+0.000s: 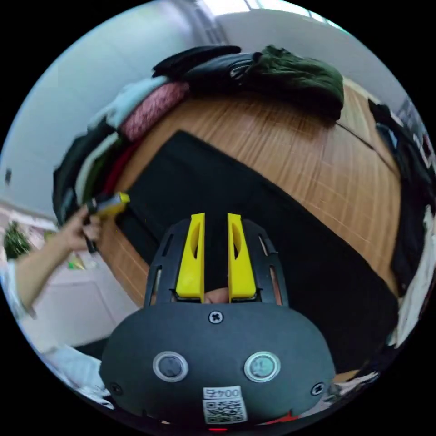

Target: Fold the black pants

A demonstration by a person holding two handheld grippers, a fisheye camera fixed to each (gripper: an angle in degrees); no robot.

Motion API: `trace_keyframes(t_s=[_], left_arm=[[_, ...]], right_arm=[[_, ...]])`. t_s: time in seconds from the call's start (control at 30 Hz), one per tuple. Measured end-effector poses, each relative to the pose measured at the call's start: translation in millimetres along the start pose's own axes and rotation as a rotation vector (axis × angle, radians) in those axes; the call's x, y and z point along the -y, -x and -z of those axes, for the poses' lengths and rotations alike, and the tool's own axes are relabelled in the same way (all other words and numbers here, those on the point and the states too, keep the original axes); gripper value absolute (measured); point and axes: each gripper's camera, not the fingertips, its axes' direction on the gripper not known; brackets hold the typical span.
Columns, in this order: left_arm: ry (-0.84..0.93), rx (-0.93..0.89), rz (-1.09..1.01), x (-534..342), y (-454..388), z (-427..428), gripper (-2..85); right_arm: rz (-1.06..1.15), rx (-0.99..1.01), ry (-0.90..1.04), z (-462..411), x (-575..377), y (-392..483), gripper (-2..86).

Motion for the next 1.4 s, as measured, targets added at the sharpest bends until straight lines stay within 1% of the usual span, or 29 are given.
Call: trace_keyframes(t_s=[0.07,0.17,0.37,0.57,0.67,0.77,0.9,1.1,1.2,1.27,1.4], left_arm=[[-0.011,-0.034,0.001,-3.1,0.8,4.0,1.5],[-0.023,-0.048,0.011,-7.5,3.0,6.9,1.5],[-0.025,-0.037,0.031,-15.7,10.8,5.5,1.5],[-0.033,-0.059,0.026,-25.1,17.1,1.3,1.7],[-0.032,-0.061,0.031,-29.7,18.3,-4.0,1.9],[-0.035,-0.045,-0.006,-33.7,13.0,-10.5,2.0],[-0.028,0.003,-0.038,-38.5,4.6,-13.7,2.0],[-0.047,-0.009,-0.077,-57.7,-14.7,0.3,1.9],[-0.036,0.043,-0.13,-71.9,-26.8,14.0,2.0],[-0.029,0.084,-0.159,-85.0,-15.7,11.5,2.1],[-0.005,0.17,-0.164,-95.1,24.2,-27.4,2.2]], right_arm=[[0.151,-0.178,0.08,-2.1,-60.4,36.4,8.6],[0.219,-0.272,0.151,-8.0,-112.8,62.3,9.3],[0.291,-0.405,0.196,-17.9,-137.6,87.7,9.2],[0.491,-0.433,0.211,-10.0,-141.6,117.2,7.5],[0.548,-0.453,0.211,-0.1,-143.9,125.4,5.6],[0.503,-0.476,0.222,11.7,-137.4,123.9,1.0],[0.485,-0.456,0.237,33.8,-125.3,128.3,-0.4],[0.455,-0.433,0.164,111.7,-111.2,125.0,-0.7],[0.45,-0.425,0.131,162.3,-111.0,124.0,-0.7],[0.448,-0.393,0.137,185.2,-118.7,120.1,-0.7],[0.497,-0.406,0.23,169.9,-131.0,117.5,-0.6]])
